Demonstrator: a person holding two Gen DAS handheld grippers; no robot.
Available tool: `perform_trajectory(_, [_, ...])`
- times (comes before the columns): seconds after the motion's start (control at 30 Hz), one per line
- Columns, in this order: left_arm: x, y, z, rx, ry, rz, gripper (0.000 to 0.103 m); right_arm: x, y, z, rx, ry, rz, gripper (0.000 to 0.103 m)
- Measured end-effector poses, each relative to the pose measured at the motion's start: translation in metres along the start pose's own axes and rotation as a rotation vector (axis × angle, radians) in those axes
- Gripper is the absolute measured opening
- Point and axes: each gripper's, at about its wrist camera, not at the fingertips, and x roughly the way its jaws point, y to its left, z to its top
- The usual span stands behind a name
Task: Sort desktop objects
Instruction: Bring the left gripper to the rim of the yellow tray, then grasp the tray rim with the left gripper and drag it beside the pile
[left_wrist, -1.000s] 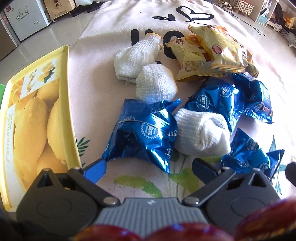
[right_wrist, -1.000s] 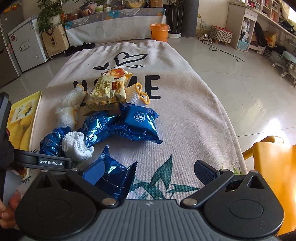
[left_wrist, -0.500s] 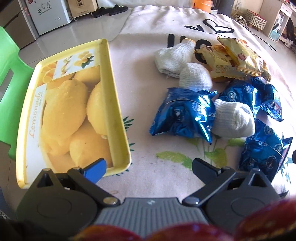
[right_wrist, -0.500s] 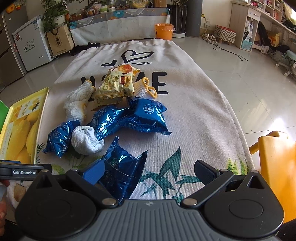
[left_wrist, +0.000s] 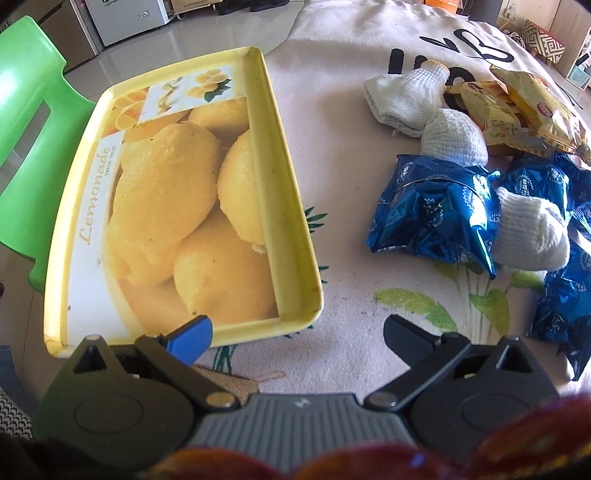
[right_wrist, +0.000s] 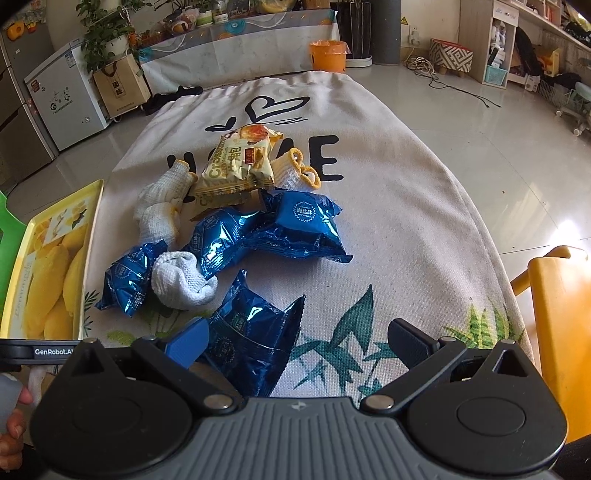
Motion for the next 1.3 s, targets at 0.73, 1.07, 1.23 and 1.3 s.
perform_trajectory(0.73, [-0.066,0.055,0.047,-0.119,-0.045,-0.041,0.102,-0.011,0.103,-0.018,-0.293,0.009,0.45,0.103])
perform_trajectory(1.07, [-0.094,0.099,0.064,-0.219,-0.123,-0.072,0.102,0.031,0.16,-0.024,-0.418,0.133,0.598,0.103])
perform_trajectory(1.23, [-0.09,0.114,0.064,-0.289,-0.107,-0.11,0.103,0.053,0.184,-0.028,-0.47,0.166,0.597,0.103])
perform_trajectory(1.3, [-0.09,0.116,0.064,-0.303,-0.106,-0.117,0.102,0.058,0.191,-0.028,-0.481,0.169,0.611,0.103])
